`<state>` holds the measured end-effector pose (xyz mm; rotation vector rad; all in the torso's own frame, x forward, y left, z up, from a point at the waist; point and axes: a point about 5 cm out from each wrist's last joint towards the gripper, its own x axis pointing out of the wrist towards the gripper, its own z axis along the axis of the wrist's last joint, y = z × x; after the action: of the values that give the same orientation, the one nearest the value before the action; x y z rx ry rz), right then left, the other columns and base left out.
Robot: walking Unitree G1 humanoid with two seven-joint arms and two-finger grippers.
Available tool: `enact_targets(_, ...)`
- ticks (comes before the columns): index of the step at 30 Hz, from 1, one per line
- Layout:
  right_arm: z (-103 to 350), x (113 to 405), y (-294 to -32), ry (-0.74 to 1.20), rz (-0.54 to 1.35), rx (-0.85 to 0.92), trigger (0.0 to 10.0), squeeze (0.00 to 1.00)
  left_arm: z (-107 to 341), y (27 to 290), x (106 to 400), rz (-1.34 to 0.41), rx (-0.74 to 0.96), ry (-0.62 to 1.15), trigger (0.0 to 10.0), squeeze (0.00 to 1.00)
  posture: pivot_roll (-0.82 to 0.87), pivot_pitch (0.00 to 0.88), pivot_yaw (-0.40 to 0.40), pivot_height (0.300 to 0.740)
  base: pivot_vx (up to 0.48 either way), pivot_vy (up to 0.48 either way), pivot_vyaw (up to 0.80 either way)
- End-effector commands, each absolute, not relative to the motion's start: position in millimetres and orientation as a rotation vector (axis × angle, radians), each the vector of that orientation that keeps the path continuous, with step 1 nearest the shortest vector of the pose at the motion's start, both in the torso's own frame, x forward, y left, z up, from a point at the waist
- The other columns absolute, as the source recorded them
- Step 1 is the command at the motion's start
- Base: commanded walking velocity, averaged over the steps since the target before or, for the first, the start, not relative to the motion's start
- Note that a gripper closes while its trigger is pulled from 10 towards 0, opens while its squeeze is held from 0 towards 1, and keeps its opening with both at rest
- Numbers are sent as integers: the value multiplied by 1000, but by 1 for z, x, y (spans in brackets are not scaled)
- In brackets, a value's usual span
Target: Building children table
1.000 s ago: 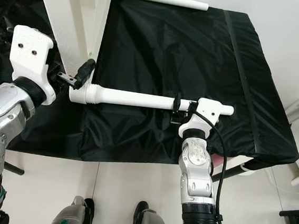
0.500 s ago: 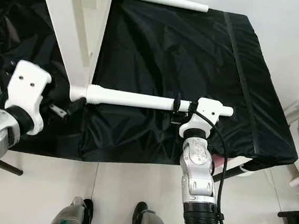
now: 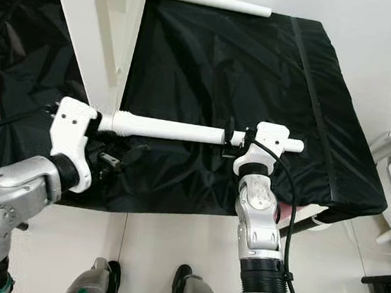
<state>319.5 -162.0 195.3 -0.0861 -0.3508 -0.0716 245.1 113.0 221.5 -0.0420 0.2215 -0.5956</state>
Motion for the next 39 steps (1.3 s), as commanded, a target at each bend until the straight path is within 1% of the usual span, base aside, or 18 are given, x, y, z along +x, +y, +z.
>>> enact_targets(1,194,319,-168,-353,-88,-94,10000,0,214,107,243,-648,-68,274,10000,0,190,206,-65,740,0,0,0)
enact_targets(4,195,319,-170,-354,-91,-94,10000,0,212,105,244,-651,-85,286,10000,0,184,205,-62,740,0,0,0)
enact_targets(5,197,319,-175,-364,-111,-106,10000,0,208,99,248,-660,-154,312,10000,0,171,204,-56,740,0,0,0)
enact_targets(6,197,319,-175,-364,-111,-106,10000,0,208,99,248,-660,-154,312,10000,0,171,204,-56,740,0,0,0)
enact_targets(7,199,318,-180,-374,-135,-112,10000,0,206,94,252,-662,-224,331,10000,0,171,204,-56,740,0,0,0)
enact_targets(8,199,318,-180,-374,-135,-112,10000,0,206,94,252,-662,-224,331,10000,0,171,204,-56,740,0,0,0)
enact_targets(10,203,319,-188,-390,-181,-120,10000,0,202,87,261,-660,-291,353,10000,0,154,200,-50,740,0,0,0)
enact_targets(14,207,321,-192,-409,-206,-112,10000,0,205,86,273,-640,-324,319,10000,0,132,199,-48,740,0,0,0)
enact_targets(17,206,320,-191,-415,-182,-121,10000,0,210,86,282,-628,-319,252,10000,0,120,188,-46,740,0,0,0)
enact_targets(21,204,317,-189,-418,-148,-118,10000,0,213,86,285,-613,-318,207,10000,0,117,172,-46,740,0,0,0)
enact_targets(22,201,313,-187,-422,-130,-103,10000,0,216,87,287,-592,-305,153,10000,0,113,149,-37,740,0,0,0)
enact_targets(23,201,313,-187,-422,-130,-103,10000,0,216,87,287,-592,-305,153,10000,0,113,149,-37,740,0,0,0)
enact_targets(26,195,304,-181,-430,-117,-61,10000,0,222,92,289,-528,-289,47,10000,0,112,143,-36,740,0,0,0)
enact_targets(29,194,304,-180,-434,-117,-57,10000,0,222,93,291,-519,-280,26,10000,0,112,143,-36,740,0,0,0)
enact_targets(30,189,299,-174,-432,-110,-50,10000,0,221,94,287,-502,-261,-22,10000,0,116,107,-22,740,0,0,0)
enact_targets(33,174,288,-160,-411,-83,-32,10000,0,220,94,274,-476,-163,-138,10000,0,118,95,-19,740,0,0,0)
enact_targets(38,168,282,-156,-396,-67,-34,10000,0,218,95,270,-468,-156,-163,10000,0,116,91,-14,740,0,0,0)
enact_targets(39,165,278,-156,-387,-67,-33,10000,0,214,93,264,-504,-162,-150,10000,0,115,91,-13,740,0,0,0)
